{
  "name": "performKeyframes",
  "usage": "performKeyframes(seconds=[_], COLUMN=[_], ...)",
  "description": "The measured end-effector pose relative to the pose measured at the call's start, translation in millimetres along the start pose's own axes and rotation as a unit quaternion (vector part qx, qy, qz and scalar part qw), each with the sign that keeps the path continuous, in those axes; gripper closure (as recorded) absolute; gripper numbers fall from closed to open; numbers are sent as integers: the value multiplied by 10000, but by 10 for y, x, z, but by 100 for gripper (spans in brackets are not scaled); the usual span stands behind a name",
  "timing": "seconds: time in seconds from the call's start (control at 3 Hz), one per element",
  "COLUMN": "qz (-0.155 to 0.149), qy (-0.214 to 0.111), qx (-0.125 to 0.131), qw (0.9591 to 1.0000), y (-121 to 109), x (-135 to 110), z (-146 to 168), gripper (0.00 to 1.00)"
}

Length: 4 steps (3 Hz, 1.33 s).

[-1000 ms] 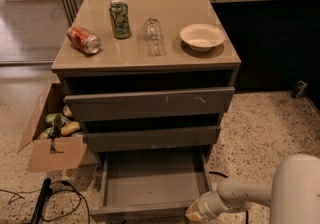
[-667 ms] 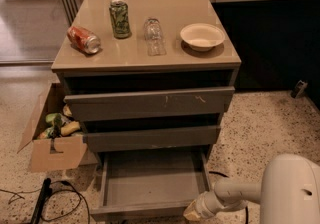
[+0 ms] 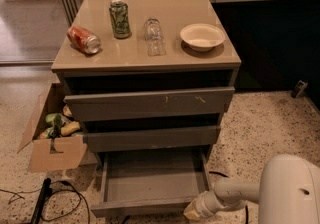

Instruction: Close bottom drawer

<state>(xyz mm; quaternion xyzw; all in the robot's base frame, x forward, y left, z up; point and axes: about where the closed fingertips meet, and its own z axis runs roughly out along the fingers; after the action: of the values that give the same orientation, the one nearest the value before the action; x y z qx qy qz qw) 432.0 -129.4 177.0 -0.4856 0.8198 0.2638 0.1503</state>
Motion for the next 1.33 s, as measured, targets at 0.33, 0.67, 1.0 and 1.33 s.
performKeyframes(seconds=[0.33, 0.67, 1.0, 1.33], qz=[0, 83, -19, -363], qy=[0, 29, -41, -159], qx=[0, 20, 184, 349], qw=[10000, 10000, 9998, 9986], y=[0, 33, -24, -117], x=[0, 4, -168, -525], z=[0, 23, -6, -97], gripper=[41, 18, 0, 22])
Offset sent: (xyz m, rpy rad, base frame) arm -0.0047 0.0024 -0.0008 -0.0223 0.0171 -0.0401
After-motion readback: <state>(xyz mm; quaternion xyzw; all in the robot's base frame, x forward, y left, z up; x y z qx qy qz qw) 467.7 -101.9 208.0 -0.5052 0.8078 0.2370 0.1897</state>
